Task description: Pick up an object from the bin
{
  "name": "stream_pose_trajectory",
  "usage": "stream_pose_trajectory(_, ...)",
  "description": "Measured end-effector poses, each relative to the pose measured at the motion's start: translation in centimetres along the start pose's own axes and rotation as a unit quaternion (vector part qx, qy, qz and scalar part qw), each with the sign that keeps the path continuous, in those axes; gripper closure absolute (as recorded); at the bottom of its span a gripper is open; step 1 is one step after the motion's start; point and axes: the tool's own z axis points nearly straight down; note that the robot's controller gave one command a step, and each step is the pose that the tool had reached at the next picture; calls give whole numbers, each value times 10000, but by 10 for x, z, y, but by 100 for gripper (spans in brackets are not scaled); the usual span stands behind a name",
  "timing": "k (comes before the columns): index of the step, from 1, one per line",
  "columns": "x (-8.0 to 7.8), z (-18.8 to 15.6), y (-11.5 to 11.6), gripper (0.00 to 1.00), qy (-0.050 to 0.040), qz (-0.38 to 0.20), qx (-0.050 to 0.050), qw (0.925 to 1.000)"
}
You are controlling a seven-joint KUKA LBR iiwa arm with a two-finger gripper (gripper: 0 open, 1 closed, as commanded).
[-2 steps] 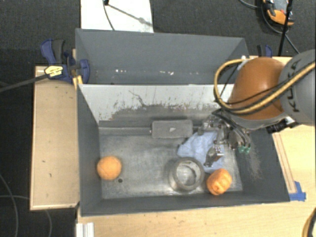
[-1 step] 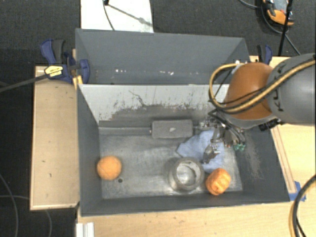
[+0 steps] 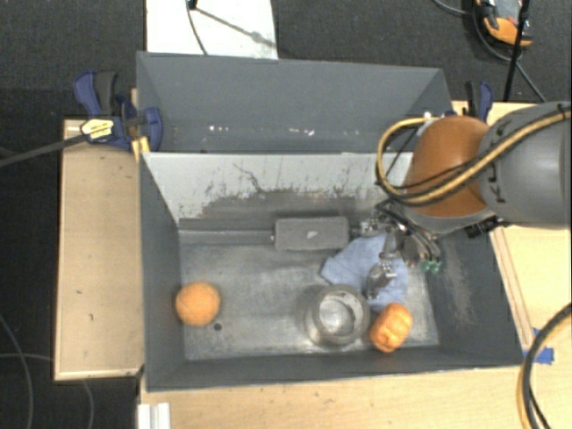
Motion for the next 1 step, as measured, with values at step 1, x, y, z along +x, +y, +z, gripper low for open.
stream_pose_trajectory(1, 12, -2, 6, 0, -17, 445, 17, 9990)
